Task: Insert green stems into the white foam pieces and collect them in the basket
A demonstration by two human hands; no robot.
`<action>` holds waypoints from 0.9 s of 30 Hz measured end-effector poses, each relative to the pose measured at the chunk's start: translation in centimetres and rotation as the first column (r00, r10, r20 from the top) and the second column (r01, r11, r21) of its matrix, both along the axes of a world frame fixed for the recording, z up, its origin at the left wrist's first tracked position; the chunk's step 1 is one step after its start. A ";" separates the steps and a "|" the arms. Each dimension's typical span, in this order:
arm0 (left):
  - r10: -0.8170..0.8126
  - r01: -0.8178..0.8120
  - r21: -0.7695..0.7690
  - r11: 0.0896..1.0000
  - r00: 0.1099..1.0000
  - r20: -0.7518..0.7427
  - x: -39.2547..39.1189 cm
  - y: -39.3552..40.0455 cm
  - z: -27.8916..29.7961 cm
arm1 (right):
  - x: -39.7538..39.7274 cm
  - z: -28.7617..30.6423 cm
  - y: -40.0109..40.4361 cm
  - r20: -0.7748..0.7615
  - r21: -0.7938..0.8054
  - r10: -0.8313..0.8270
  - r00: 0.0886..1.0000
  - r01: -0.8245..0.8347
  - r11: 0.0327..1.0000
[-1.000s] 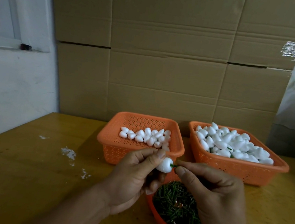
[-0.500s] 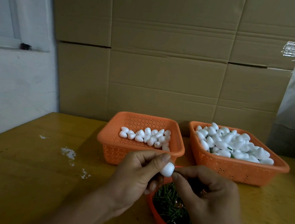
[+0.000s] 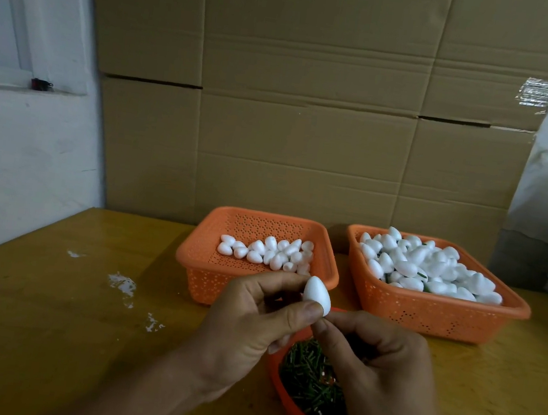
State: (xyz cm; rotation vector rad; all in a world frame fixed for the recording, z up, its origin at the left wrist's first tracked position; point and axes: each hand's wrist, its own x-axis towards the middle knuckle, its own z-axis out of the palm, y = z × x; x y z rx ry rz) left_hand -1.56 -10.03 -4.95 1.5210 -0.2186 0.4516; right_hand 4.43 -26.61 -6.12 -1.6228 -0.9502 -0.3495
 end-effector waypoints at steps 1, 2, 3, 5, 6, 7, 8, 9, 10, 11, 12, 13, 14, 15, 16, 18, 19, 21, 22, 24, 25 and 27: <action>0.010 -0.010 0.003 1.000 1.000 0.004 0.0 0.0 0.0 | -0.1 0.1 0.0 -0.001 0.008 0.004 1.000 -0.004 1.000; 0.016 -0.016 0.010 1.000 1.000 0.009 0.0 -0.1 0.0 | -0.2 0.1 0.0 -0.003 0.014 0.007 1.000 -0.007 1.000; 0.022 -0.022 0.019 1.000 1.000 0.015 0.0 -0.2 0.0 | -0.2 0.1 0.0 -0.008 0.018 0.011 1.000 -0.011 1.000; 0.032 -0.033 0.035 0.999 0.999 0.024 -0.1 -0.3 0.1 | -0.3 0.2 0.2 -0.022 0.028 0.029 0.999 -0.028 0.999; 0.034 -0.035 0.041 0.999 0.999 0.027 -0.1 -0.3 0.1 | -0.4 0.3 0.2 -0.026 0.035 0.038 0.999 -0.038 0.999; 0.034 -0.036 0.045 0.998 0.999 0.032 -0.2 -0.4 0.1 | -0.4 0.3 0.3 -0.026 0.043 0.046 0.999 -0.045 0.998; 0.033 -0.035 0.047 0.998 0.999 0.035 -0.2 -0.4 0.1 | -0.4 0.4 0.3 -0.021 0.047 0.053 0.998 -0.052 0.998; 0.032 -0.034 0.049 0.998 0.999 0.040 -0.2 -0.4 0.1 | -0.4 0.4 0.3 -0.015 0.046 0.060 0.998 -0.059 0.997; 0.032 -0.034 0.053 0.998 0.999 0.044 -0.3 -0.5 0.1 | -0.5 0.4 0.3 -0.005 0.042 0.064 0.998 -0.064 0.997; 0.033 -0.036 0.058 0.998 0.998 0.049 -0.3 -0.5 0.0 | -0.5 0.4 0.3 0.010 0.037 0.058 0.998 -0.058 0.998; 0.035 -0.038 0.061 0.997 0.998 0.051 -0.3 -0.6 0.0 | -0.5 0.4 0.3 0.032 0.031 0.040 0.999 -0.041 0.999; 0.035 -0.038 0.060 0.997 0.998 0.051 -0.2 -0.6 -0.1 | -0.5 0.4 0.3 0.054 0.024 0.019 0.998 -0.021 0.999; 0.033 -0.036 0.057 0.998 0.998 0.046 -0.2 -0.7 -0.2 | -0.5 0.4 0.3 0.065 0.022 0.008 0.998 -0.009 1.000; 0.031 -0.033 0.052 0.998 0.999 0.039 -0.2 -0.7 -0.3 | -0.5 0.3 0.3 0.064 0.025 0.007 0.998 -0.008 1.000; 0.028 -0.030 0.047 0.998 0.999 0.031 -0.2 -0.8 -0.3 | -0.4 0.2 0.4 0.057 0.031 0.009 0.998 -0.011 0.999; 0.022 -0.023 0.038 0.999 1.000 0.019 -0.1 -0.8 -0.5 | -0.4 0.2 0.4 0.054 0.032 0.023 0.998 -0.025 0.999; 0.017 -0.018 0.036 0.999 1.000 0.016 -0.1 -0.8 -0.5 | -0.4 0.2 0.5 0.055 0.034 0.039 0.998 -0.041 0.999; 0.013 -0.013 0.033 0.999 1.000 0.015 -0.1 -0.8 -0.7 | -0.3 0.3 0.4 0.038 0.042 0.073 0.997 -0.075 0.996; 0.013 -0.013 0.029 0.999 1.000 0.016 -0.1 -0.8 -0.7 | -0.3 0.3 0.4 0.023 0.043 0.086 0.996 -0.087 0.995; 0.007 -0.007 0.018 1.000 1.000 0.014 -0.1 -0.9 -0.7 | -0.1 0.3 0.3 -0.010 0.044 0.094 0.995 -0.094 0.995; -0.003 0.002 0.012 1.000 1.000 0.012 -0.1 -0.9 -0.7 | 0.0 0.3 0.2 -0.027 0.049 0.089 0.996 -0.088 0.995; -0.028 0.028 0.005 1.000 1.000 0.014 0.0 -0.9 -0.7 | 0.2 0.4 0.2 -0.058 0.068 0.069 0.996 -0.065 0.996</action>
